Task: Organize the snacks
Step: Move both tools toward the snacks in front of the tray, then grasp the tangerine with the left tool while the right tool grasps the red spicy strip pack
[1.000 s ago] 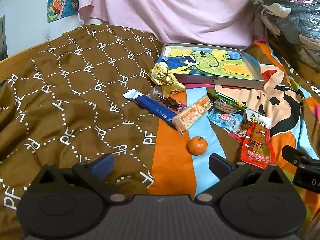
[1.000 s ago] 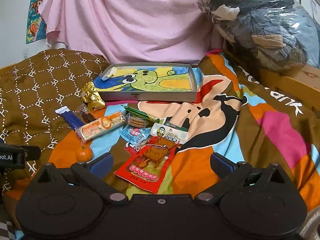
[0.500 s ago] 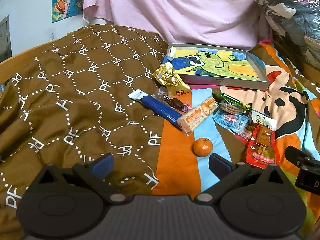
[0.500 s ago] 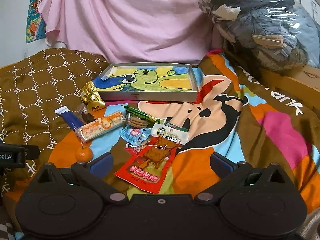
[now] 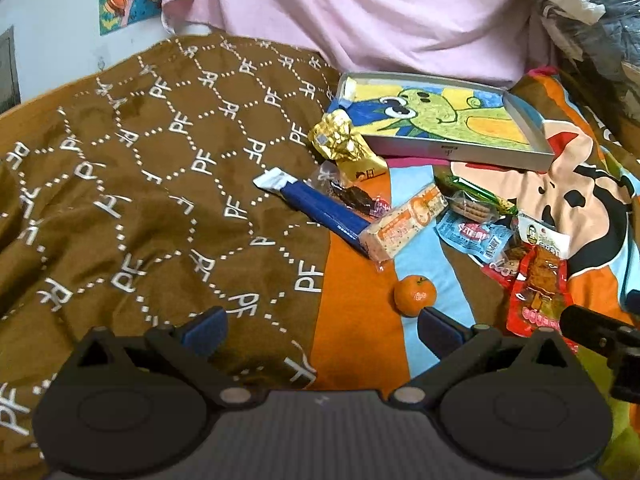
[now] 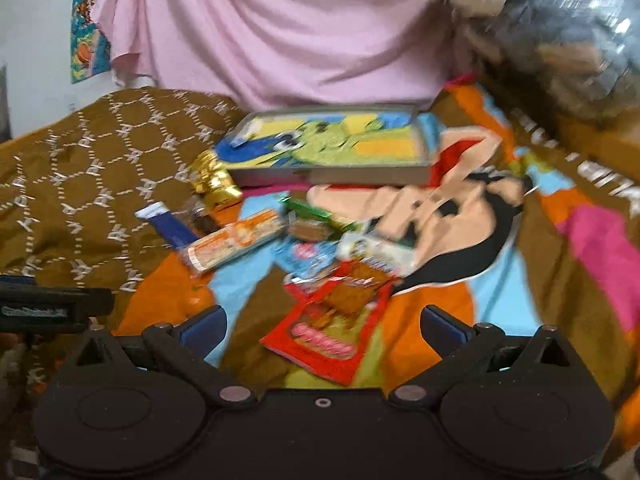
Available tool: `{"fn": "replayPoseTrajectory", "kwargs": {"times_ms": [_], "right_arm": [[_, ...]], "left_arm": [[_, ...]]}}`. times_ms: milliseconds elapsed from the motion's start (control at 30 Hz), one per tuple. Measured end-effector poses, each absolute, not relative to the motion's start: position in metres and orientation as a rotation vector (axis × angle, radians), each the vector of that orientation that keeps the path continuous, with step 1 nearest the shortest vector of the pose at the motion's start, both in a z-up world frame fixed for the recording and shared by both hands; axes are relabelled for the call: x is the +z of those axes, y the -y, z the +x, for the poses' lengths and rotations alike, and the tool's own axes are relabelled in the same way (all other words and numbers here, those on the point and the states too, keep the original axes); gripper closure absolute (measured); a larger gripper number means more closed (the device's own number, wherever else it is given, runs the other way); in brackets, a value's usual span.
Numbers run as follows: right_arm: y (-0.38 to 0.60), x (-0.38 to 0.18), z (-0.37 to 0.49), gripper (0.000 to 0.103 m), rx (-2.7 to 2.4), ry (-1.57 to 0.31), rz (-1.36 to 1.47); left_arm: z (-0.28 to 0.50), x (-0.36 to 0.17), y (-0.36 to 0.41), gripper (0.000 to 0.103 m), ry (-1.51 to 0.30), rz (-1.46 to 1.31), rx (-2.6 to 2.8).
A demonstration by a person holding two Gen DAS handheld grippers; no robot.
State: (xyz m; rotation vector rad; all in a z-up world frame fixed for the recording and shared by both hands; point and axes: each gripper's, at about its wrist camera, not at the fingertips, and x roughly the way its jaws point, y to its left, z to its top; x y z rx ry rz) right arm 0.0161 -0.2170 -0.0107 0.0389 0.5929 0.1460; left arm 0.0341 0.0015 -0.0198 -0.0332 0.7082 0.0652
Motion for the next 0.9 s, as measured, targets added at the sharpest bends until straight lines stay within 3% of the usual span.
{"fn": "replayPoseTrajectory", "kwargs": {"times_ms": [167, 733, 900], "right_arm": [[0.225, -0.011, 0.036, 0.001, 0.244, -0.640, 0.106], [0.231, -0.042, 0.113, 0.001, 0.136, -0.731, -0.059], [0.235, -0.056, 0.134, 0.005, 0.091, -0.780, -0.019]], "left_arm": [[0.051, -0.028, -0.001, 0.000, -0.722, -0.028, 0.055], [0.109, -0.059, 0.025, 0.000, -0.756, 0.105, -0.134], [0.113, -0.065, 0.023, 0.000, -0.762, 0.083, -0.187]]}}
